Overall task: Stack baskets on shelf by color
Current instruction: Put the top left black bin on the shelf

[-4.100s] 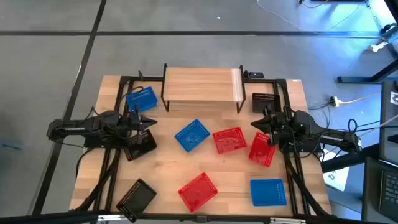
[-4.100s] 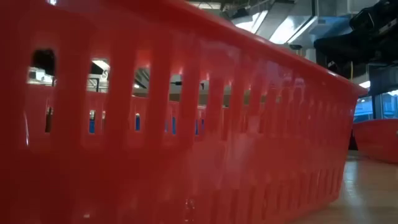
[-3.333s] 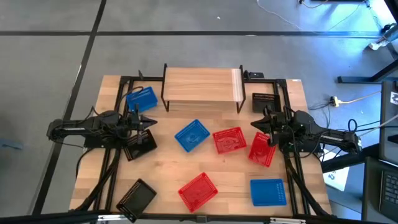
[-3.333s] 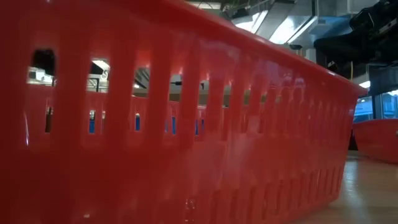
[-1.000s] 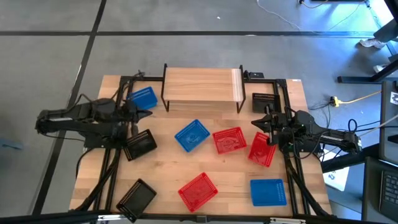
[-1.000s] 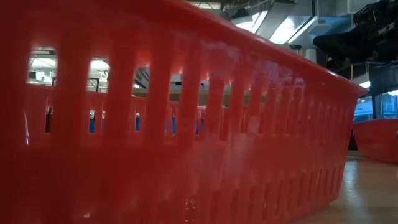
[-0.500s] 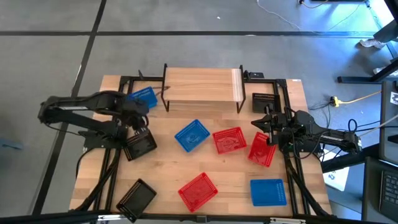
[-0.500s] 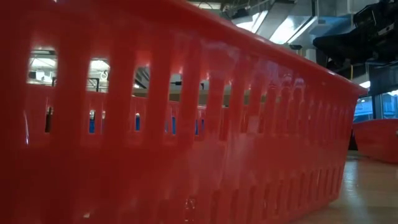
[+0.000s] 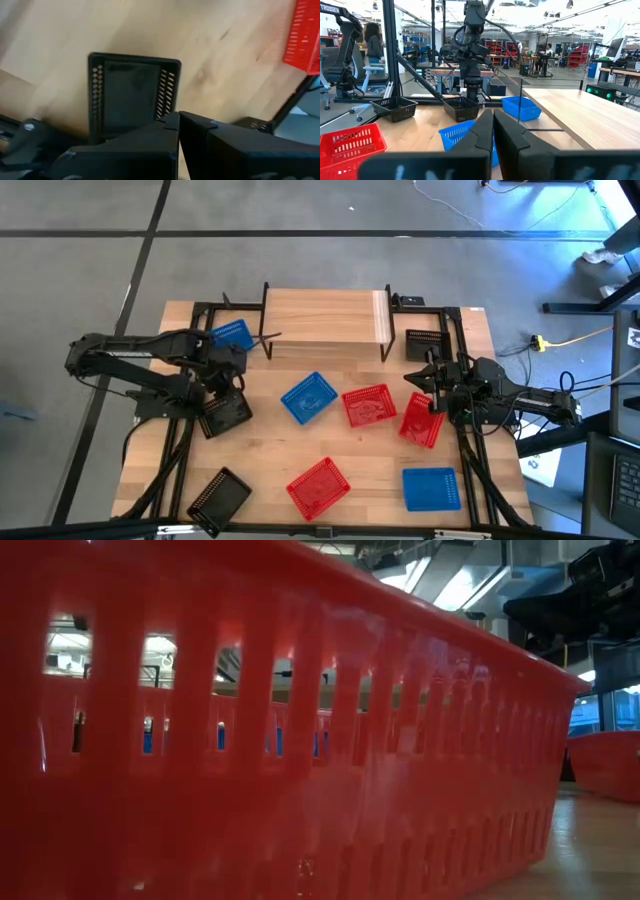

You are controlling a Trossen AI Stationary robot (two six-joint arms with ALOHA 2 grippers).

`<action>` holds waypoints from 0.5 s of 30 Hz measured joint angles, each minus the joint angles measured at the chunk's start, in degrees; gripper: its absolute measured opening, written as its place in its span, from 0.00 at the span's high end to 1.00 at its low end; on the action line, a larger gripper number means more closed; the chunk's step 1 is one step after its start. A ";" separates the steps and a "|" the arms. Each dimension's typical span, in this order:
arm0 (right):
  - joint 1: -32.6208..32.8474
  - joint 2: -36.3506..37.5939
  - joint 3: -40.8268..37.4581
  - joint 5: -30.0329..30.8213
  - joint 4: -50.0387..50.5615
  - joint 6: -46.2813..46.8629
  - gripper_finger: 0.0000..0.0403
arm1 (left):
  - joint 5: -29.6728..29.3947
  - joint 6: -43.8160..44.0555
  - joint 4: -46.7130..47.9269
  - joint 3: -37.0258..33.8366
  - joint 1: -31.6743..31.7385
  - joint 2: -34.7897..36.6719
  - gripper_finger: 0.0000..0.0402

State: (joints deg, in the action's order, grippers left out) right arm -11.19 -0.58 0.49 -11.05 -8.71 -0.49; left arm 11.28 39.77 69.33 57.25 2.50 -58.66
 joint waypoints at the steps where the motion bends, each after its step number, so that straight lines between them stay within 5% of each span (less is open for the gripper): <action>1: -0.01 0.00 0.00 -0.02 -0.02 0.00 0.96 | 0.27 0.80 0.00 0.00 0.00 -0.01 1.00; 15: -0.01 0.00 0.00 -0.04 -0.46 0.16 0.96 | -1.74 8.05 0.03 0.00 -0.02 -3.22 0.79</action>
State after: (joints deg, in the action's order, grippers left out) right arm -11.20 -0.58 0.49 -11.09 -9.17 -0.33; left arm 9.54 47.81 69.36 57.25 2.48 -61.88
